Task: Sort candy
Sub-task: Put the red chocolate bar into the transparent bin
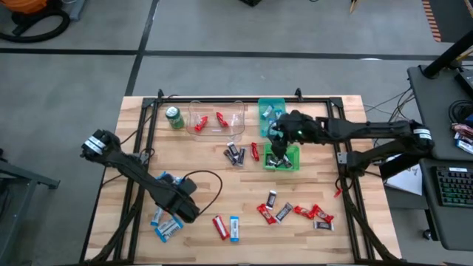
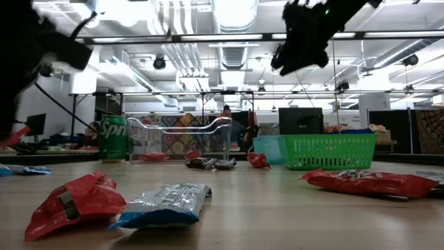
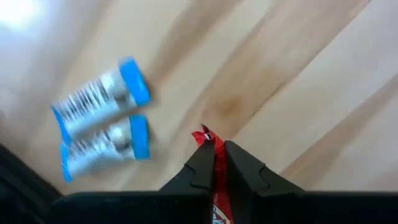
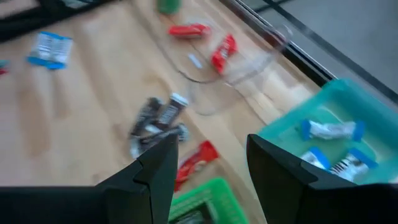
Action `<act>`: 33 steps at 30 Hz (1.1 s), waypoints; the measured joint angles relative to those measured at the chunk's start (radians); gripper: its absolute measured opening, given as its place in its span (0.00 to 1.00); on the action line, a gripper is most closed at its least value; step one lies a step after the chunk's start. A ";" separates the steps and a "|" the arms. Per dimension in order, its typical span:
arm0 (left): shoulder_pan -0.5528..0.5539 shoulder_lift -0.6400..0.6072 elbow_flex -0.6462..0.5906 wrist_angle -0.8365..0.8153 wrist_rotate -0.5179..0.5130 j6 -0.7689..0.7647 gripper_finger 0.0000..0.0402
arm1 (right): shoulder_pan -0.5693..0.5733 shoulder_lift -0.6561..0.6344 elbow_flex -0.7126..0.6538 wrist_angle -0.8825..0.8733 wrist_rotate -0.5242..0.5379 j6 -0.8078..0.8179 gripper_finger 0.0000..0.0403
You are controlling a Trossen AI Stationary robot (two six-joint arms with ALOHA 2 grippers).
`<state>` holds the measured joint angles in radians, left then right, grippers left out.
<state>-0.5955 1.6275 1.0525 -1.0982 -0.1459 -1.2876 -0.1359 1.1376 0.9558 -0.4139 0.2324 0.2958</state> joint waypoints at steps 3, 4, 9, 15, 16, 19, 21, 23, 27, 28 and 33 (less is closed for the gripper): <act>0.012 -0.036 0.052 -0.001 -0.106 0.093 0.01 | 0.062 -0.025 0.000 0.000 0.000 0.000 0.44; 0.017 -0.047 0.073 0.000 -0.143 0.131 0.01 | 0.085 -0.029 0.000 0.000 0.000 0.001 0.44; 0.057 -0.099 0.177 0.004 -0.339 0.371 0.00 | 0.201 -0.034 0.000 0.000 0.000 0.019 0.44; 0.147 -0.121 0.290 0.035 -0.531 0.717 0.00 | 0.322 -0.027 -0.002 0.007 0.004 0.046 0.44; 0.168 -0.121 0.302 0.055 -0.544 0.783 0.00 | 0.340 -0.027 -0.002 0.007 0.005 0.046 0.44; 0.244 -0.121 0.317 0.137 -0.552 0.990 0.00 | 0.387 -0.025 -0.002 0.008 0.019 0.050 0.44; 0.306 -0.121 0.315 0.183 -0.552 1.117 0.00 | 0.413 -0.024 -0.003 0.008 0.038 0.053 0.44; 0.375 -0.119 0.314 0.203 -0.549 1.223 0.00 | 0.435 -0.024 -0.004 0.007 0.052 0.053 0.44; 0.526 -0.107 0.313 0.251 -0.486 1.406 0.00 | 0.461 -0.024 -0.005 0.008 0.057 0.053 0.44; 0.566 -0.102 0.313 0.274 -0.464 1.441 0.00 | 0.462 -0.024 -0.005 0.008 0.057 0.053 0.44; 0.750 -0.068 0.313 0.402 -0.328 1.589 0.00 | 0.461 -0.024 -0.012 0.010 0.102 0.053 0.44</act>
<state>0.1542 1.5594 1.3655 -0.6961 -0.4743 0.3016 0.3256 1.1137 0.9436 -0.4042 0.3343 0.3492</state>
